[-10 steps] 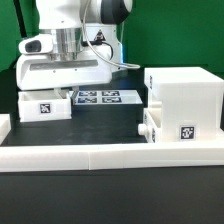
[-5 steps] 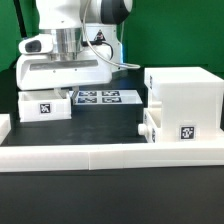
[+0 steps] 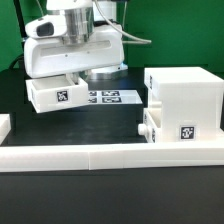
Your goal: Assemble drawer
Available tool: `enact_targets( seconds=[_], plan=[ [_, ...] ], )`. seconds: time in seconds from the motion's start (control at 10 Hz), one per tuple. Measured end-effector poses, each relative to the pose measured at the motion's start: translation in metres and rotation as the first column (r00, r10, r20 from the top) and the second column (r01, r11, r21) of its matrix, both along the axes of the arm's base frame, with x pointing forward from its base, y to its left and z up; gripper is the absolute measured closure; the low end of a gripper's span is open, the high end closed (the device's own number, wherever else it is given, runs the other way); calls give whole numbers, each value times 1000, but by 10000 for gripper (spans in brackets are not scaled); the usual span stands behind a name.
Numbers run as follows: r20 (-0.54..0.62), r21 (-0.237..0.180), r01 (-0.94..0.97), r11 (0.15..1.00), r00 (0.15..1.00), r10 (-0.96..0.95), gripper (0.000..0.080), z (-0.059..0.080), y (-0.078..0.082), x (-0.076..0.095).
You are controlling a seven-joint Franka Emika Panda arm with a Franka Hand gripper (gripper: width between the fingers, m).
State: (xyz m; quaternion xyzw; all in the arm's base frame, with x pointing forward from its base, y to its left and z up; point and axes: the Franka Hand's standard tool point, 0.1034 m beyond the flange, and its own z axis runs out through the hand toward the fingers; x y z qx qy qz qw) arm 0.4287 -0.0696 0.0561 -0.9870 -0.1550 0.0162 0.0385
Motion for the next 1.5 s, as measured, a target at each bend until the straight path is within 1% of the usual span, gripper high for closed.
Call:
enact_targets(
  seconds=[0.1,0.3,0.4,0.5,0.6,0.7,0.8,0.9,1.1,1.2,1.3,1.4,1.5],
  plan=[
    [6,0,-16,1000,1000,16,757,-2,0,-2],
    [6,1,-47,999,999,47,757,-3,0,-2],
    [17,2,-163,987,986,163,757,-4,-1,-2],
    [40,-9,-290,957,956,290,757,-6,-3,1],
    [40,-6,-439,898,898,439,757,-5,-6,6],
    [46,-22,-524,851,850,525,757,-1,-6,17],
    [43,-33,-576,817,816,577,757,1,-4,21],
    [43,-31,-640,768,767,641,757,0,-6,18],
    [46,-31,-706,707,706,707,757,0,-7,18],
    [45,-33,-786,618,616,786,757,-1,-8,19],
    [44,-30,-848,529,528,848,757,0,-10,26],
    [44,-30,-881,472,470,881,757,3,-9,37],
    [36,-21,-921,388,387,921,757,6,-7,50]
  ],
)
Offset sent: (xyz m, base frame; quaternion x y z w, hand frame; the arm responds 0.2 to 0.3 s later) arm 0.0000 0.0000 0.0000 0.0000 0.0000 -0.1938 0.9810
